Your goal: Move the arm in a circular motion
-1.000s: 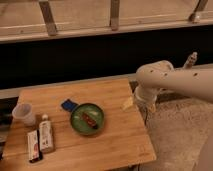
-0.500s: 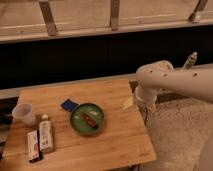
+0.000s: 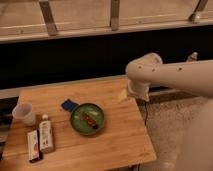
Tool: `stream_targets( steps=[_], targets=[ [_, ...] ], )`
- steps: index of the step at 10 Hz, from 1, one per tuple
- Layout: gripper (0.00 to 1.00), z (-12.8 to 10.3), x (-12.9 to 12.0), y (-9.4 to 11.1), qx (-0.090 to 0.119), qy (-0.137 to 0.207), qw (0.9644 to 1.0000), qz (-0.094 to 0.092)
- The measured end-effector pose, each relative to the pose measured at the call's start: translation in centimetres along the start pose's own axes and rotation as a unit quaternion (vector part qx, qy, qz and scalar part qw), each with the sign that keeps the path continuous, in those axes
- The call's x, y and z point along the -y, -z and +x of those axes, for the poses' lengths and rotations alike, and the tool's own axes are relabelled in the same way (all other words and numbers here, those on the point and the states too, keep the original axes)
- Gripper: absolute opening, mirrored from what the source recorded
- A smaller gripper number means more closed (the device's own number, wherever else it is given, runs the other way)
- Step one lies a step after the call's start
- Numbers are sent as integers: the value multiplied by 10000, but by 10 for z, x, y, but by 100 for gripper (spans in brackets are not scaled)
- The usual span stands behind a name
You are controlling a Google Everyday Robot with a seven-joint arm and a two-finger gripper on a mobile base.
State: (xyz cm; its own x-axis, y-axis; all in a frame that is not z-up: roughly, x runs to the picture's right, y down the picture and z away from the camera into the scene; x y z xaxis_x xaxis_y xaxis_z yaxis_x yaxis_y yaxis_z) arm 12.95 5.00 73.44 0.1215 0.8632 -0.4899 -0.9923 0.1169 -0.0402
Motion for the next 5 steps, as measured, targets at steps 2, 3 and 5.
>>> stream_targets(
  steps=[2,3,5],
  targets=[
    [80,-24,-18,-4,94,226,9997,27],
    [80,-41,-38,-6,163,433,9989,16],
    [80,-64,-78,-8,265,780,9966,-54]
  ],
)
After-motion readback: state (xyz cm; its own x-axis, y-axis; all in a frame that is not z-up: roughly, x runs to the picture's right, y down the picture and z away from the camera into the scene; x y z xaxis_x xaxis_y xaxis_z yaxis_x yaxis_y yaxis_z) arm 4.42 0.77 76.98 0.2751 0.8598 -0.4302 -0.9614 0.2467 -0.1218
